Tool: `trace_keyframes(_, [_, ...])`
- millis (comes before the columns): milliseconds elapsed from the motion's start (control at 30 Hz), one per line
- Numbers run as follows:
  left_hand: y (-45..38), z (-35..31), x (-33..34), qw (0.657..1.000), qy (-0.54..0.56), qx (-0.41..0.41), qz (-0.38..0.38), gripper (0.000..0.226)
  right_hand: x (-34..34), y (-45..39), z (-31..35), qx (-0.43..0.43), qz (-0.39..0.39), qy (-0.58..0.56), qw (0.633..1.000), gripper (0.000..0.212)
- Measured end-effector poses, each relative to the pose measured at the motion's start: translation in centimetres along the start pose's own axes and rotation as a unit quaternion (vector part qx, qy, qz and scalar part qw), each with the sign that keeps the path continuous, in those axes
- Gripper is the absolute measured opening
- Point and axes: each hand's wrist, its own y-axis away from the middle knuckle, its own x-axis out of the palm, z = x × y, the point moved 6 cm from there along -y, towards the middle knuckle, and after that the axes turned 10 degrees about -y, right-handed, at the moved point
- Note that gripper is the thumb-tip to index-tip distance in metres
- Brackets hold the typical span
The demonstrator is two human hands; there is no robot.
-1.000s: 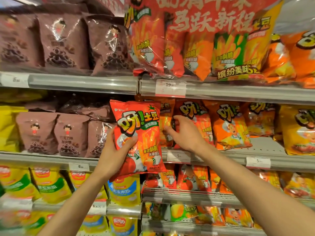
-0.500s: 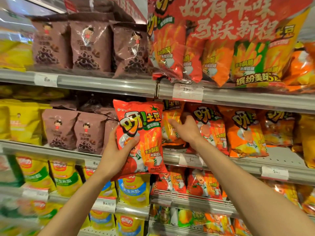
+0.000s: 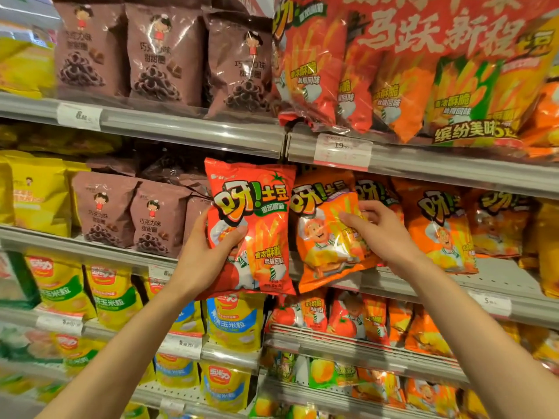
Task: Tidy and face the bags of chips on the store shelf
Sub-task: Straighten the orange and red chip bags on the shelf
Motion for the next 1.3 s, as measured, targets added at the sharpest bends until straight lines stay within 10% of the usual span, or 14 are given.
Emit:
trace_keyframes(400, [-5.4, -2.2, 9.8, 0.998, -0.038, 0.034, 0.046, 0.071, -12.6, 5.0, -3.4, 0.017, -0.126, -0.052, 0.99, 0.023])
trace_keyframes(800, [-9.3, -2.6, 12.0, 0.986, -0.151, 0.076, -0.008, 0.073, -12.9, 5.5, -4.9, 0.019, -0.154, -0.05, 0.987, 0.06])
trace_keyframes(1067, [-6.4, -2.6, 11.8, 0.936, -0.302, 0.153, -0.098, 0.065, -12.6, 4.6, -5.6, 0.014, -0.143, -0.078, 0.987, 0.06])
trace_keyframes(1300, [-5.9, -5.2, 15.9, 0.796, -0.505, 0.332, -0.023, 0.067, -12.7, 4.4, -6.0, 0.03, -0.145, -0.087, 0.985, 0.077])
